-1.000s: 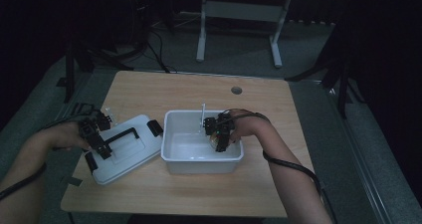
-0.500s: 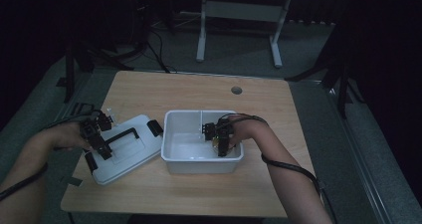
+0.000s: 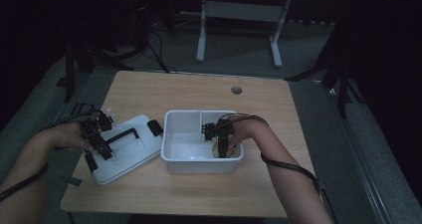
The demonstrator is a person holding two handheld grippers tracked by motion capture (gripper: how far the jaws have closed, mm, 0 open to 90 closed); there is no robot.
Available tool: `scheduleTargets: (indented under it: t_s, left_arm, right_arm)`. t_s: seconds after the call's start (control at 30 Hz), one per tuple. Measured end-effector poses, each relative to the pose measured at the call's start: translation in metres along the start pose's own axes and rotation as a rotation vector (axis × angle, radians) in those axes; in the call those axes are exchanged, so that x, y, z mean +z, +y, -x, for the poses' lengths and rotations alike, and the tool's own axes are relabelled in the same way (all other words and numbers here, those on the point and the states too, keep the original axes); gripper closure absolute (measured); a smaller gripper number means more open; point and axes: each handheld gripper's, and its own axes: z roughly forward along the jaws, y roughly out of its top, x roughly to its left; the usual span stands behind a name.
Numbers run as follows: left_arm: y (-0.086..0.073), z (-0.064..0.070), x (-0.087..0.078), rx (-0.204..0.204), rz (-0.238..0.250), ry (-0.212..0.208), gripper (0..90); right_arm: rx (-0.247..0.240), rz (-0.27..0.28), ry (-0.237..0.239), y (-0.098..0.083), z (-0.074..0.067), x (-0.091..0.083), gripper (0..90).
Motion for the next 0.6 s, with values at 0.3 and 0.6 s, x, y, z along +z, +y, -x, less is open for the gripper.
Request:
scheduleTargets:
  t_s: [0.3,0.6]
  left_arm:
    - [0.001,0.001,-0.002,0.004,-0.003,0.003,32.9]
    - [0.003,0.002,-0.002,0.003,-0.007,0.000,32.9]
  right_arm:
    - [0.001,0.027,-0.023,-0.003,0.000,-0.014,16.9]
    - [0.009,0.109,-0.029,-0.010,0.000,-0.041,13.8]
